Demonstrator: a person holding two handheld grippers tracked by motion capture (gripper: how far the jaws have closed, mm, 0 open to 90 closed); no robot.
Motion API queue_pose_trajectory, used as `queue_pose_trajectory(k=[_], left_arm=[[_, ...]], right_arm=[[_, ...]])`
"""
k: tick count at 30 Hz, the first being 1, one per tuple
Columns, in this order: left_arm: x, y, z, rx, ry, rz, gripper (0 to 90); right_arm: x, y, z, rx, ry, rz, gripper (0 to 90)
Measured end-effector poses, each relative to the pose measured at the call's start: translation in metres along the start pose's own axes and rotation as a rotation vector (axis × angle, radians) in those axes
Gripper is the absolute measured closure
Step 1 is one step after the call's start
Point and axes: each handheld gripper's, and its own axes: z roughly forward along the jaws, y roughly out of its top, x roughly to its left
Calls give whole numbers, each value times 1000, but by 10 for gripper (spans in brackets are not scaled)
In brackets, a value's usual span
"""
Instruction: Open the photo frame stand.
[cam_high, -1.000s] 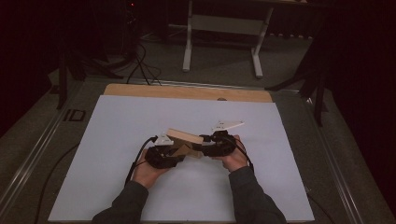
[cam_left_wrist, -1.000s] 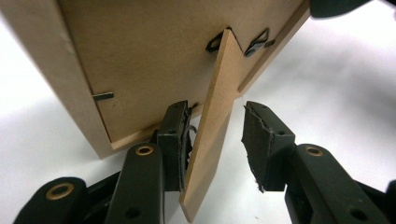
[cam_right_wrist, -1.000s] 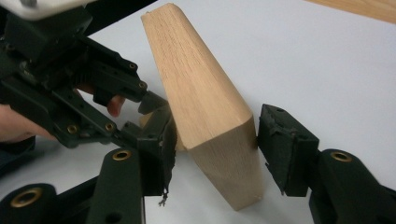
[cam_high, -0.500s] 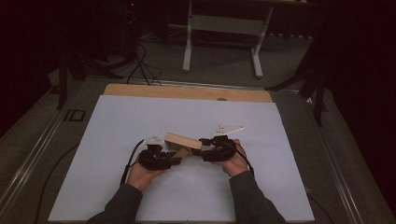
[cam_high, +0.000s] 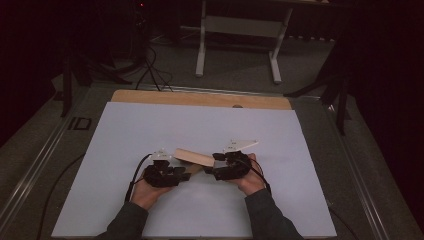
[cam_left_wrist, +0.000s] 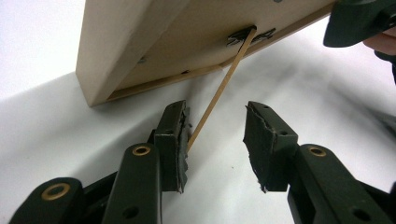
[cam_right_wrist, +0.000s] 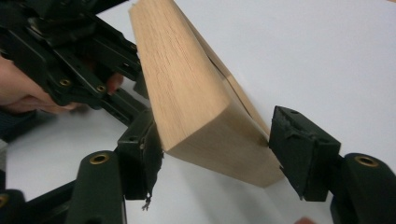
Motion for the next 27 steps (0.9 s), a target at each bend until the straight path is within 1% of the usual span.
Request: queue_pose_trajectory(k=[3, 4, 8, 9, 11, 12, 16, 19, 22, 27], left_arm=[[-1, -2, -2, -4, 6, 6, 587], [-1, -2, -3, -2, 11, 13, 583], [-4, -3, -7, 5, 43, 41, 564], [-4, -3, -7, 5, 43, 41, 564], [-7, -4, -11, -2, 63, 61, 559], [-8, -4, -13, -5, 69, 67, 558], [-11, -4, -18, -18, 90, 82, 553], [-12, -5, -22, -24, 98, 89, 553], [-13, -6, -26, -34, 114, 100, 553], [-15, -5, -30, -41, 114, 116, 556]], right_arm=[[2, -1, 0, 7, -11, -10, 358], [3, -2, -1, 8, -25, -21, 348], [5, -5, -4, -1, -45, -36, 343], [5, -5, -4, -1, -45, -36, 343], [6, -10, -8, -14, -57, -34, 335], [6, -12, -9, -24, -58, -33, 335], [4, -16, -13, -17, -66, -34, 337], [3, -19, -16, -29, -65, -29, 355], [4, -20, -18, -36, -62, -36, 358], [6, -21, -22, -21, -65, -62, 360]])
